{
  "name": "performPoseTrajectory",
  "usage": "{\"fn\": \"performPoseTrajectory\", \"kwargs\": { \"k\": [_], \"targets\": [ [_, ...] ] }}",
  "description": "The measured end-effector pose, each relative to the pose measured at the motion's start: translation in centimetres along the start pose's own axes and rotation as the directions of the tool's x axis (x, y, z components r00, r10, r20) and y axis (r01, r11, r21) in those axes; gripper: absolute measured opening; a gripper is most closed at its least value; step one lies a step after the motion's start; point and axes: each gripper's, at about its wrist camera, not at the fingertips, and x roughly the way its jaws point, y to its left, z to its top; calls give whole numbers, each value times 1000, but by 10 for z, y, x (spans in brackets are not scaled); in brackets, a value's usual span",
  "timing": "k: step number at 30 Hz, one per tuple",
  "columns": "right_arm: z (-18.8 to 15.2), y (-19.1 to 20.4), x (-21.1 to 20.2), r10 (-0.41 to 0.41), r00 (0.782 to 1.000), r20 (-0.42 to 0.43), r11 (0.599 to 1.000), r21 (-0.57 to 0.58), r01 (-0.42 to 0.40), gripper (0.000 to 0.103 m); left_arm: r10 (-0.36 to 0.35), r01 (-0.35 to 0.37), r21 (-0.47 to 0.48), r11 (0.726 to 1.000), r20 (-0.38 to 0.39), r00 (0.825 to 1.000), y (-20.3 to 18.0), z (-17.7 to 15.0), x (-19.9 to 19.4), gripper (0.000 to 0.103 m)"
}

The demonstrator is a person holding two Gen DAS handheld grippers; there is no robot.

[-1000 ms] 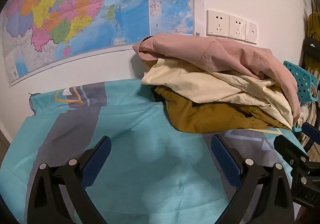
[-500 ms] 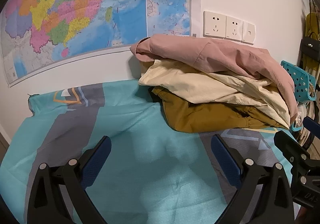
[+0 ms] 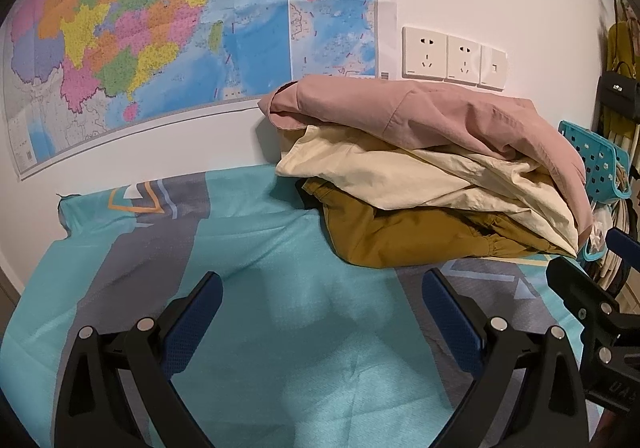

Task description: Fold large clothes

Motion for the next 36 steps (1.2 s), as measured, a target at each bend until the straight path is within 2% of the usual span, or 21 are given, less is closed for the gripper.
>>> {"fn": "performPoseTrajectory", "kwargs": {
  "k": [36],
  "targets": [
    [4,3,-1,-4,1000,12,1000,-25,5,98,-10,10,-13,1000,-3,1000,0,0,0,96]
  ]
}}
